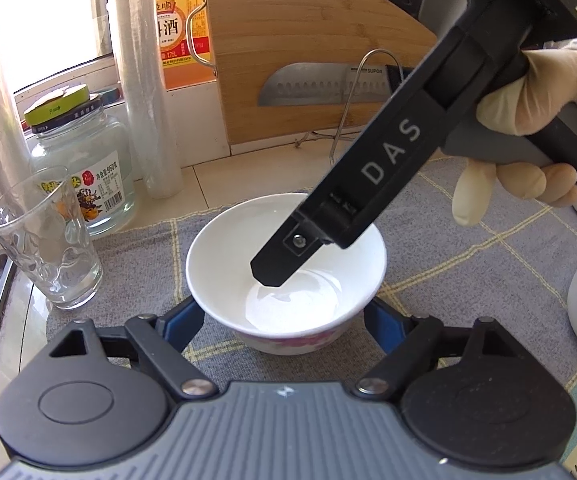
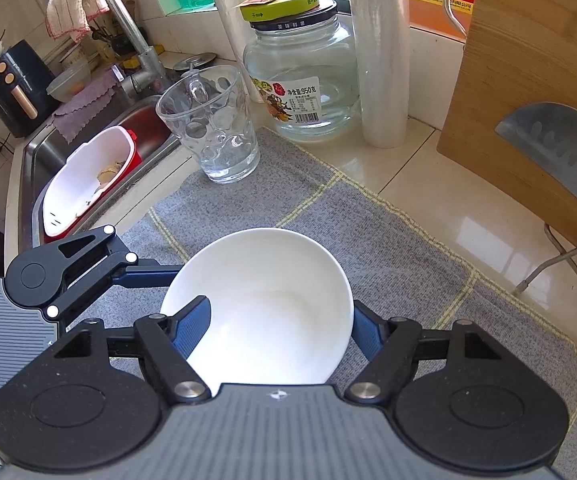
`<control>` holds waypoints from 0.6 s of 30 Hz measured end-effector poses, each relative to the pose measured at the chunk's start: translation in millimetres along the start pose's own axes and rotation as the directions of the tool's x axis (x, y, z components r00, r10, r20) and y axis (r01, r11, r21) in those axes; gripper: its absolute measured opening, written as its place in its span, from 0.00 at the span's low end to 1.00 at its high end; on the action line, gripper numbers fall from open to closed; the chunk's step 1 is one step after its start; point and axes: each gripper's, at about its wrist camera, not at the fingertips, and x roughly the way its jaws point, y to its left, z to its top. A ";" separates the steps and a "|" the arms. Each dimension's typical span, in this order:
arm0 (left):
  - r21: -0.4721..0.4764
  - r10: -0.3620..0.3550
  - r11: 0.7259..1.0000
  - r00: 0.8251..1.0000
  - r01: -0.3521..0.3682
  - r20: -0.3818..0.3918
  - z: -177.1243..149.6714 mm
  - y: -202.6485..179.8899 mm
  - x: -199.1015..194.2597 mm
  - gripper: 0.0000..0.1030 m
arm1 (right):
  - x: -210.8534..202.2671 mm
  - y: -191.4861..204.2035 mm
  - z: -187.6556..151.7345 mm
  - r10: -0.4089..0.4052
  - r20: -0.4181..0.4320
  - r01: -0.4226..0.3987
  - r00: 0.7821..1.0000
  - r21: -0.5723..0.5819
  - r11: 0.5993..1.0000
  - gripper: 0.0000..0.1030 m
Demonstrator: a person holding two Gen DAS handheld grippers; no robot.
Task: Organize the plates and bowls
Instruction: 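Lift the pink-flowered bowl and carry it toward the bowl stack with the right tool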
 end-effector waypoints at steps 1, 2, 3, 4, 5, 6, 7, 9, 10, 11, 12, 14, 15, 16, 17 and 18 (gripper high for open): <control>0.001 -0.003 1.000 1.000 0.003 -0.003 1.0 -0.6 -2.0 0.84 | -1.6 0.9 -0.8 0.000 0.000 0.000 1.000 0.001 1.000 0.77; 0.001 -0.006 1.000 1.000 0.006 -0.007 2.0 -1.4 -4.0 0.84 | -4.0 2.1 -1.7 0.001 0.000 -0.001 1.000 0.001 1.000 0.77; 0.003 -0.007 1.000 1.000 0.007 -0.011 2.8 -2.9 -6.2 0.84 | -5.6 3.1 -2.4 0.001 -0.003 -0.001 1.000 0.001 1.000 0.77; 0.007 -0.007 1.000 1.000 0.007 -0.015 3.5 -4.8 -8.3 0.84 | -8.2 4.9 -3.4 -0.002 -0.007 0.002 1.000 0.001 1.000 0.77; 0.010 -0.005 1.000 1.000 0.005 -0.018 4.3 -6.9 -10.3 0.84 | -10.9 6.6 -4.6 -0.004 -0.007 0.004 1.000 -0.002 1.000 0.77; 0.012 -0.004 1.000 1.000 0.004 -0.019 4.9 -8.9 -12.5 0.84 | -14.0 8.5 -5.8 -0.006 -0.007 0.006 1.000 -0.007 1.000 0.77; 0.014 -0.007 1.000 1.000 0.007 -0.021 5.8 -10.7 -14.6 0.84 | -16.7 9.5 -7.2 -0.007 -0.008 0.007 1.000 -0.008 1.000 0.77; 0.010 -0.014 1.000 1.000 0.014 -0.020 6.6 -13.3 -19.5 0.84 | -23.3 10.6 -10.5 -0.001 -0.004 0.001 1.000 -0.002 1.000 0.78; 0.008 -0.018 1.000 1.000 0.019 -0.021 7.0 -14.7 -22.1 0.84 | -26.4 11.0 -12.2 0.001 -0.003 -0.001 1.000 0.000 1.000 0.78; 0.009 -0.021 1.000 1.000 0.021 -0.022 7.7 -16.6 -24.0 0.84 | -30.5 11.8 -14.2 0.005 0.000 -0.005 1.000 0.002 1.000 0.78; 0.011 -0.022 1.000 1.000 0.022 -0.023 7.9 -18.9 -26.8 0.84 | -33.9 13.0 -16.1 0.007 0.002 -0.007 1.000 0.002 1.000 0.78; 0.016 -0.023 1.000 0.999 0.023 -0.023 8.5 -23.2 -31.8 0.84 | -42.1 14.5 -19.9 0.016 0.011 -0.016 1.000 0.008 1.000 0.78; 0.015 -0.024 1.000 0.999 0.025 -0.023 8.9 -25.1 -33.9 0.84 | -45.6 14.6 -21.6 0.021 0.016 -0.021 1.000 0.013 1.000 0.78; 0.014 -0.027 1.000 0.999 0.027 -0.025 9.7 -27.8 -36.1 0.84 | -50.9 14.1 -24.1 0.026 0.021 -0.026 0.999 0.019 0.999 0.78; 0.013 -0.030 0.999 0.999 0.030 -0.025 10.2 -30.3 -38.7 0.84 | -54.5 14.5 -26.1 0.027 0.025 -0.028 0.999 0.023 0.999 0.78; 0.014 -0.032 0.999 0.999 0.032 -0.025 11.0 -33.0 -41.1 0.84 | -59.3 15.5 -29.0 0.027 0.030 -0.028 0.999 0.023 0.999 0.78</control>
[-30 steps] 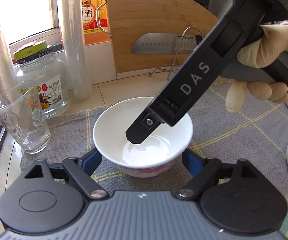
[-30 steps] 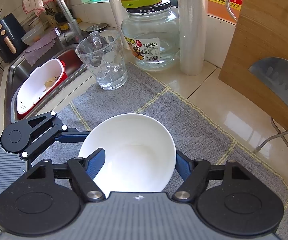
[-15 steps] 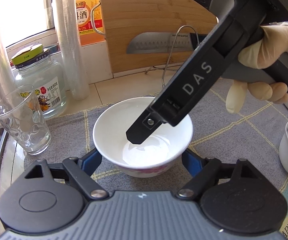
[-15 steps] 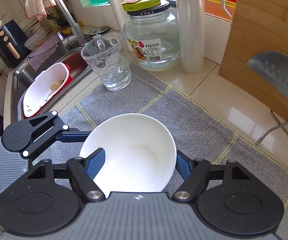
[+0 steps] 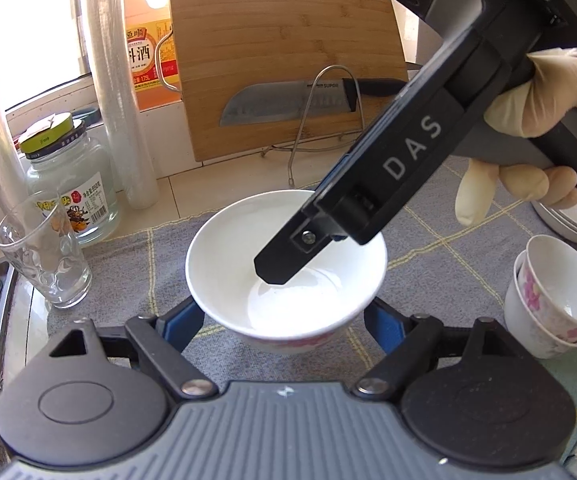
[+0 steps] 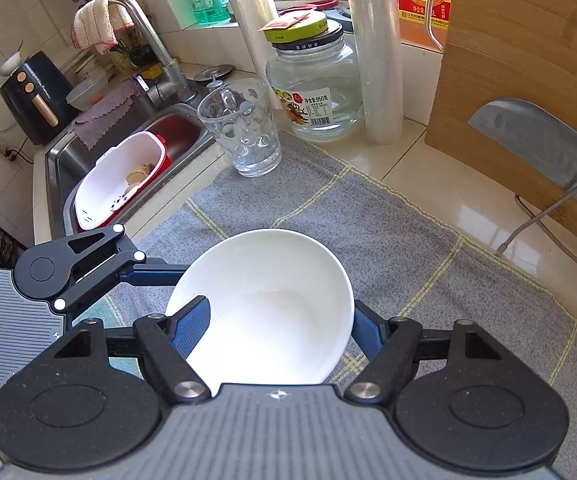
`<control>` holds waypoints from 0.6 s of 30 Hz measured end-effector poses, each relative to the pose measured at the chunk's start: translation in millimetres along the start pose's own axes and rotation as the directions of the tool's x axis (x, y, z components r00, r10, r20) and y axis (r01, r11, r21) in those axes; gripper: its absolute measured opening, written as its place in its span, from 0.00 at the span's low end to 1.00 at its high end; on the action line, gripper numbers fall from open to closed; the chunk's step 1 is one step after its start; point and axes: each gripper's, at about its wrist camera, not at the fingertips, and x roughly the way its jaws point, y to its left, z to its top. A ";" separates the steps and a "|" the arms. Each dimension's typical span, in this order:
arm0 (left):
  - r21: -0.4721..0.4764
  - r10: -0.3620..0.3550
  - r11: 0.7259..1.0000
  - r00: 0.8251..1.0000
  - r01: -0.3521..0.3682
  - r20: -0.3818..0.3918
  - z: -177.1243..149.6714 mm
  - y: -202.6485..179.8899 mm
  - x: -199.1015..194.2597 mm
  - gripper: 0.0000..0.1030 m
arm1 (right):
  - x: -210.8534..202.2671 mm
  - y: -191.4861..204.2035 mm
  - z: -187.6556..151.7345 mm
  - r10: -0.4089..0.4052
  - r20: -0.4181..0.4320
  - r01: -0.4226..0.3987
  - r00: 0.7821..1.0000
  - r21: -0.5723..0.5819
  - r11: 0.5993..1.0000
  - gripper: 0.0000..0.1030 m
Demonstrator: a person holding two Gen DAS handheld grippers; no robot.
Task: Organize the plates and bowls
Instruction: 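Lift the pink-flowered bowl and carry it toward the bowl stack with the right tool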
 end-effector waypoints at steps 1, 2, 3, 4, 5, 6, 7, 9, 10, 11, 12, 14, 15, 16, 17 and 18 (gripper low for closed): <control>0.004 -0.003 1.000 1.000 0.003 0.001 0.4 -3.0 -2.5 0.84 | -4.0 1.1 -2.6 -0.003 0.002 0.003 1.000 -0.005 1.000 0.78; 0.008 -0.005 1.000 1.000 0.005 0.003 0.8 -5.7 -4.6 0.84 | -7.4 1.9 -5.0 -0.005 0.004 0.005 1.000 -0.007 1.000 0.78; 0.011 -0.006 1.000 1.000 0.006 0.003 1.1 -8.5 -6.5 0.84 | -12.4 2.1 -7.9 -0.004 0.010 0.004 1.000 -0.005 1.000 0.78; 0.015 -0.009 1.000 1.000 0.009 0.001 2.0 -12.4 -8.0 0.84 | -16.4 1.9 -10.5 -0.001 0.013 0.001 1.000 -0.001 1.000 0.78; 0.016 -0.012 1.000 1.000 0.012 0.000 2.3 -15.5 -9.7 0.84 | -20.9 1.5 -13.3 0.002 0.017 -0.002 1.000 0.005 1.000 0.78; 0.017 -0.016 1.000 1.000 0.016 -0.001 2.4 -18.6 -11.5 0.84 | -25.5 1.2 -16.8 0.005 0.023 -0.005 1.000 0.010 1.000 0.78; 0.019 -0.021 1.000 1.000 0.021 0.000 3.1 -22.4 -13.7 0.84 | -29.5 1.1 -20.2 0.006 0.026 -0.006 1.000 0.011 1.000 0.78; 0.025 -0.029 0.999 1.000 0.029 0.003 3.3 -28.9 -17.8 0.84 | -37.7 2.7 -28.3 0.000 0.034 0.000 0.999 0.006 1.000 0.78; 0.029 -0.034 0.999 0.999 0.033 0.005 3.8 -33.4 -20.4 0.84 | -41.7 3.2 -32.0 -0.004 0.038 0.004 0.999 0.004 1.000 0.78; 0.032 -0.036 0.999 0.999 0.036 0.005 3.8 -37.5 -22.4 0.84 | -45.7 3.4 -35.8 -0.006 0.042 0.006 0.999 0.005 1.000 0.78; 0.035 -0.037 0.999 0.999 0.037 0.008 3.8 -41.8 -24.2 0.84 | -50.1 3.5 -40.0 -0.007 0.048 0.007 0.999 0.008 1.000 0.78; 0.044 -0.038 0.998 0.999 0.038 0.012 3.8 -49.8 -27.4 0.84 | -58.5 3.3 -47.7 -0.011 0.057 0.010 0.998 0.009 1.000 0.78; 0.048 -0.041 0.998 0.999 0.040 0.017 3.7 -55.2 -30.7 0.84 | -62.3 3.5 -51.0 -0.014 0.062 0.014 0.998 0.011 1.000 0.78; 0.053 -0.043 0.998 0.999 0.042 0.020 4.4 -59.3 -32.3 0.84 | -66.1 3.7 -54.4 -0.019 0.066 0.019 0.998 0.011 1.000 0.78; 0.060 -0.047 0.997 0.999 0.045 0.023 5.0 -63.8 -34.3 0.84 | -69.9 4.0 -57.8 -0.026 0.069 0.025 0.997 0.010 1.000 0.78; 0.066 -0.050 0.997 0.998 0.048 0.026 5.5 -67.3 -36.0 0.84 | -74.8 4.0 -62.2 -0.032 0.075 0.031 0.997 0.012 0.999 0.78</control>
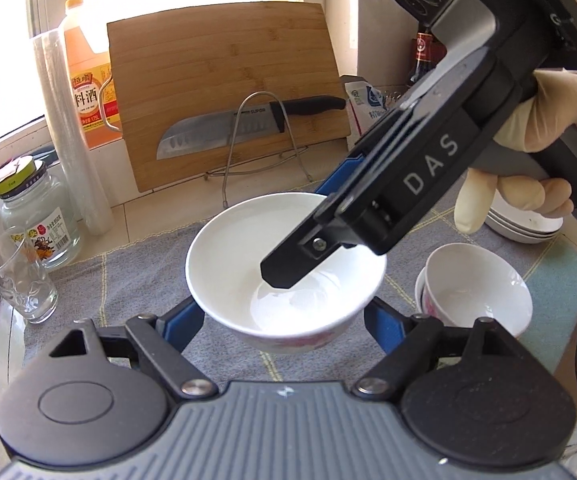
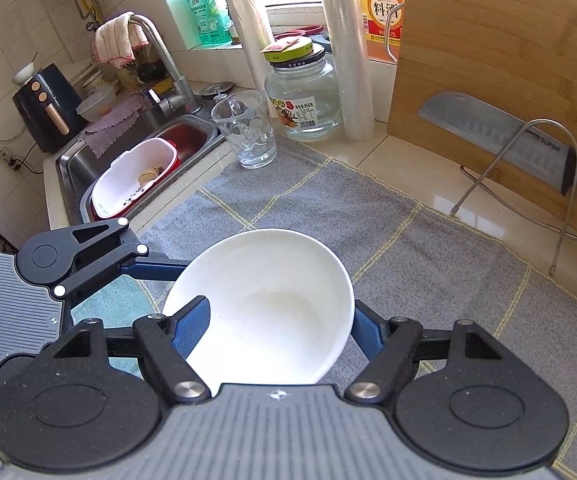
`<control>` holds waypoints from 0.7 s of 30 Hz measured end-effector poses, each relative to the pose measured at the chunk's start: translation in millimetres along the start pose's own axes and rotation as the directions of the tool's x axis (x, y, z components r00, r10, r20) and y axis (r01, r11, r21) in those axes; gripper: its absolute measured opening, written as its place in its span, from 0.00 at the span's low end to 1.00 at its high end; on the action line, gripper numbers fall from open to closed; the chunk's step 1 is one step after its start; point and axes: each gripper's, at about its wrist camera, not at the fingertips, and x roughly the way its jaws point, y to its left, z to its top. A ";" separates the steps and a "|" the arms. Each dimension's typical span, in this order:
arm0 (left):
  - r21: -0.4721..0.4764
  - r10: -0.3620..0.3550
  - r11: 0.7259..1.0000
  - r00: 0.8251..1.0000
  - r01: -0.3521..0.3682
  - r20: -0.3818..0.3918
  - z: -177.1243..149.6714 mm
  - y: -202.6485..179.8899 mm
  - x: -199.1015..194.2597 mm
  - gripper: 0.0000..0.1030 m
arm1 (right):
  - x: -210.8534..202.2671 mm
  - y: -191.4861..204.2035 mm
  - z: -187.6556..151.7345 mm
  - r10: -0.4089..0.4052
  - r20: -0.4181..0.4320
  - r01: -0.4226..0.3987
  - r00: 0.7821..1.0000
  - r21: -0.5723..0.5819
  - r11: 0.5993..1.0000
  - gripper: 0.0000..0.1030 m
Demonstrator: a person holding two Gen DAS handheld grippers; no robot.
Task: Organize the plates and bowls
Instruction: 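Lift the pink-flowered bowl and carry it toward the bowl stack with the right tool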
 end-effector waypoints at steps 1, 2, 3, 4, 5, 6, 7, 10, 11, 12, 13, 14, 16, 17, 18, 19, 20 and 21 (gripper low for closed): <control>0.008 -0.004 1.000 1.000 0.004 0.003 1.2 -4.9 -1.5 0.84 | -4.8 -0.5 -3.3 -0.004 0.006 0.004 1.000 0.004 1.000 0.78; 0.015 -0.007 1.000 1.000 0.007 0.007 2.1 -8.8 -2.9 0.84 | -9.8 -0.6 -6.9 -0.009 0.012 0.009 1.000 0.007 1.000 0.78; 0.023 -0.013 1.000 1.000 0.012 0.012 3.7 -13.2 -4.6 0.84 | -14.9 -1.1 -10.5 -0.014 0.019 0.014 1.000 0.009 1.000 0.78; 0.030 -0.018 0.999 1.000 0.017 0.014 5.7 -15.5 -4.0 0.84 | -19.5 -1.3 -13.5 -0.019 0.025 0.019 1.000 0.011 1.000 0.78; 0.037 -0.023 0.999 1.000 0.022 0.015 6.8 -19.8 -4.5 0.84 | -24.3 -1.5 -16.9 -0.024 0.030 0.024 0.999 0.014 1.000 0.78; 0.043 -0.029 0.999 0.999 0.028 0.016 7.5 -23.8 -4.9 0.84 | -28.4 -1.9 -20.1 -0.029 0.034 0.028 0.999 0.018 0.999 0.78; 0.049 -0.035 0.998 0.999 0.034 0.016 8.4 -28.4 -5.1 0.84 | -32.3 -2.3 -23.3 -0.034 0.037 0.033 0.999 0.022 0.999 0.78; 0.071 -0.056 0.996 0.998 0.055 0.019 10.5 -41.6 -6.1 0.84 | -44.0 -4.6 -35.5 -0.052 0.044 0.051 0.998 0.035 0.998 0.78; 0.077 -0.064 0.995 0.998 0.062 0.020 11.1 -45.2 -6.1 0.84 | -47.3 -5.6 -39.7 -0.059 0.046 0.057 0.997 0.043 0.997 0.78; 0.085 -0.075 0.994 0.997 0.073 0.021 11.8 -49.9 -6.0 0.84 | -50.7 -6.9 -44.1 -0.066 0.047 0.064 0.997 0.051 0.997 0.78; 0.092 -0.082 0.993 0.996 0.080 0.021 12.3 -53.9 -5.7 0.84 | -54.0 -8.3 -48.6 -0.072 0.049 0.069 0.996 0.058 0.996 0.78; 0.101 -0.091 0.991 0.996 0.088 0.021 12.8 -58.7 -5.3 0.84 | -57.5 -9.9 -53.2 -0.079 0.050 0.076 0.996 0.067 0.995 0.78; 0.113 -0.107 0.988 0.994 0.104 0.020 13.7 -67.1 -3.7 0.84 | -64.1 -12.1 -61.3 -0.092 0.053 0.088 0.994 0.083 0.993 0.78; 0.118 -0.116 0.987 0.993 0.113 0.019 13.7 -71.8 -3.1 0.84 | -67.4 -13.3 -65.7 -0.099 0.054 0.094 0.994 0.090 0.992 0.78; 0.121 -0.123 0.985 0.992 0.120 0.017 13.9 -75.2 -2.3 0.84 | -70.4 -14.3 -69.8 -0.104 0.054 0.099 0.993 0.097 0.990 0.78; 0.124 -0.133 0.984 0.991 0.130 0.015 13.7 -79.5 -1.9 0.84 | -73.3 -15.7 -74.0 -0.109 0.055 0.103 0.993 0.105 0.989 0.78; 0.127 -0.141 0.982 0.990 0.138 0.012 13.8 -83.3 -1.2 0.84 | -76.1 -17.1 -78.2 -0.113 0.055 0.107 0.992 0.110 0.988 0.78; 0.131 -0.148 0.981 0.989 0.145 0.009 13.8 -86.6 -0.7 0.84 | -77.8 -17.9 -81.2 -0.117 0.055 0.110 0.992 0.115 0.987 0.78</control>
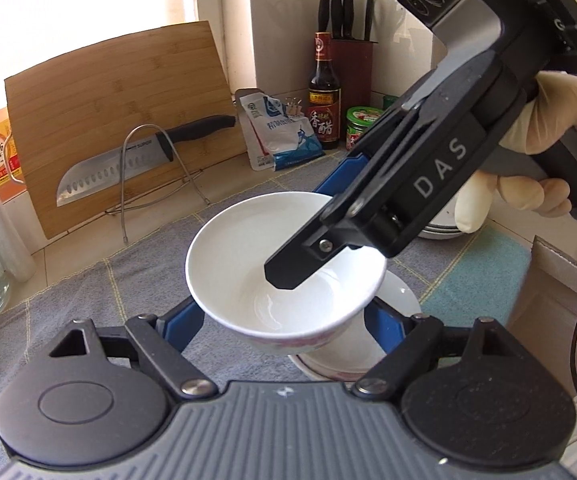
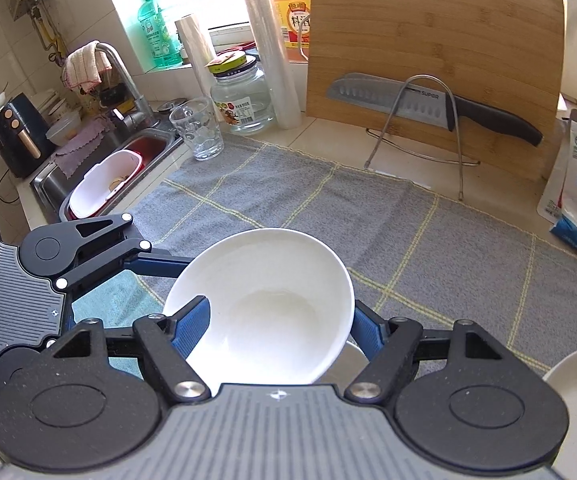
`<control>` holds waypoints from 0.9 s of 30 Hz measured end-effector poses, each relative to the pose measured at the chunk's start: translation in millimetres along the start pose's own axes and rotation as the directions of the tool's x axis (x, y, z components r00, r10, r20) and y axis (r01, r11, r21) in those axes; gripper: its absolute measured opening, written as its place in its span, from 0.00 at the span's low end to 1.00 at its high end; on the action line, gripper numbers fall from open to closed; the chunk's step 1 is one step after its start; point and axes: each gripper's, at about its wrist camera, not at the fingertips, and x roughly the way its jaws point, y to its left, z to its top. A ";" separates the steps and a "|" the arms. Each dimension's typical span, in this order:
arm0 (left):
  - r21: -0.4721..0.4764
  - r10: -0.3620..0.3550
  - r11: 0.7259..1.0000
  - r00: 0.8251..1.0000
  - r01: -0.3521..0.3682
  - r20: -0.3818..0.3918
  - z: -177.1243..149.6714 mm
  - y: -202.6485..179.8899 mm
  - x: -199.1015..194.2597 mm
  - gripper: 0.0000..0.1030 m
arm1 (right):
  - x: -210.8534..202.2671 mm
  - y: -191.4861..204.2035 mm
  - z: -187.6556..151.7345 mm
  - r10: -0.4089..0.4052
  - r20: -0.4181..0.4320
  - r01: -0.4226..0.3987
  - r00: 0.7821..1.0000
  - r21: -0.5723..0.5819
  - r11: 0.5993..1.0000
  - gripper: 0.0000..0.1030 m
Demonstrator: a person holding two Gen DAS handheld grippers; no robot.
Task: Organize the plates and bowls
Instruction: 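Lift the pink-flowered bowl and carry it toward the bowl stack with the right tool, then lower the held bowl onto the bowl stack and open the right tool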
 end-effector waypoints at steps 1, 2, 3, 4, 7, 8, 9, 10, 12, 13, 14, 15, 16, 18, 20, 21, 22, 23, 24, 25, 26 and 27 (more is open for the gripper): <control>0.004 -0.006 1.000 1.000 0.006 -0.002 0.3 -2.9 1.3 0.84 | -2.3 -2.4 -3.8 -0.004 0.000 0.004 1.000 0.006 1.000 0.78; 0.007 -0.013 1.000 1.000 0.013 -0.006 0.2 -6.2 2.9 0.84 | -4.3 -4.2 -7.1 -0.007 0.000 0.007 1.000 0.011 1.000 0.78; 0.009 -0.018 1.000 1.000 0.018 -0.009 0.2 -8.7 4.1 0.84 | -6.0 -5.7 -10.5 -0.010 0.000 0.010 1.000 0.018 1.000 0.78; 0.012 -0.024 1.000 1.000 0.024 -0.013 0.1 -11.9 6.2 0.84 | -7.4 -7.2 -13.5 -0.012 0.000 0.012 1.000 0.024 1.000 0.78; 0.018 -0.037 0.999 0.999 0.037 -0.023 -1.6 -18.5 9.7 0.84 | -9.9 -10.7 -22.2 -0.017 -0.003 0.017 1.000 0.036 0.999 0.78; 0.018 -0.040 0.999 0.999 0.041 -0.027 -2.5 -20.4 10.5 0.84 | -9.9 -11.9 -24.8 -0.016 -0.005 0.017 1.000 0.041 0.999 0.78; 0.019 -0.043 0.999 0.999 0.044 -0.031 -3.1 -21.9 11.6 0.84 | -9.7 -12.8 -27.2 -0.016 -0.008 0.016 1.000 0.045 0.999 0.78; 0.020 -0.046 0.999 0.998 0.047 -0.036 -3.1 -23.0 12.4 0.84 | -8.9 -13.9 -29.1 -0.015 -0.011 0.015 1.000 0.050 0.999 0.78; 0.020 -0.048 0.999 0.998 0.049 -0.046 -3.0 -24.3 14.2 0.84 | -7.6 -16.3 -32.8 -0.009 -0.016 0.010 1.000 0.058 0.998 0.79; 0.022 -0.048 0.999 0.998 0.049 -0.049 -3.4 -25.1 14.0 0.84 | -6.8 -17.3 -34.4 -0.006 -0.019 0.007 1.000 0.061 0.998 0.79; 0.023 -0.047 0.999 0.997 0.049 -0.053 -3.6 -25.6 14.5 0.84 | -6.0 -18.2 -35.8 -0.003 -0.021 0.004 1.000 0.063 0.998 0.79; 0.022 -0.047 0.999 0.997 0.048 -0.058 -4.1 -26.1 14.4 0.84 | -5.5 -18.5 -37.1 0.000 -0.024 0.002 1.000 0.064 0.998 0.79; 0.021 -0.047 0.999 0.997 0.049 -0.061 -4.4 -26.5 14.9 0.84 | -4.8 -18.8 -38.2 0.002 -0.027 0.000 1.000 0.064 0.998 0.79; 0.018 -0.049 0.999 0.997 0.050 -0.066 -5.0 -26.7 15.7 0.84 | -2.6 -19.1 -40.0 0.004 -0.033 -0.002 0.999 0.064 0.998 0.80; 0.017 -0.049 0.999 0.997 0.051 -0.067 -4.8 -27.5 15.4 0.84 | -1.2 -19.6 -41.6 0.006 -0.037 -0.004 0.999 0.063 0.998 0.81; 0.017 -0.049 0.999 0.996 0.051 -0.070 -4.8 -27.9 16.1 0.84 | -0.3 -20.5 -42.5 0.004 -0.041 -0.001 0.999 0.061 0.998 0.81; 0.020 -0.050 0.998 0.996 0.051 -0.074 -4.5 -28.8 16.7 0.84 | 0.3 -20.8 -43.1 0.002 -0.044 0.000 0.999 0.063 0.998 0.81; 0.022 -0.050 0.998 0.996 0.052 -0.078 -4.2 -29.6 17.1 0.84 | -0.2 -21.1 -43.6 0.002 -0.044 0.001 0.999 0.064 0.998 0.81; 0.026 -0.050 0.998 0.996 0.053 -0.080 -3.8 -30.0 19.2 0.84 | -1.6 -21.0 -44.1 0.002 -0.044 0.001 0.999 0.061 0.998 0.81; 0.030 -0.051 0.998 0.995 0.054 -0.082 -4.2 -30.5 20.6 0.84 | -1.9 -21.5 -44.9 0.003 -0.046 0.000 0.999 0.058 0.998 0.81; 0.032 -0.052 0.998 0.995 0.055 -0.084 -4.8 -30.9 22.2 0.84 | -2.0 -22.5 -45.5 0.005 -0.047 -0.002 0.999 0.060 0.998 0.81; 0.031 -0.053 0.998 0.995 0.056 -0.087 -5.1 -30.9 23.6 0.84 | -1.8 -23.2 -45.9 0.005 -0.048 -0.002 0.999 0.063 0.998 0.81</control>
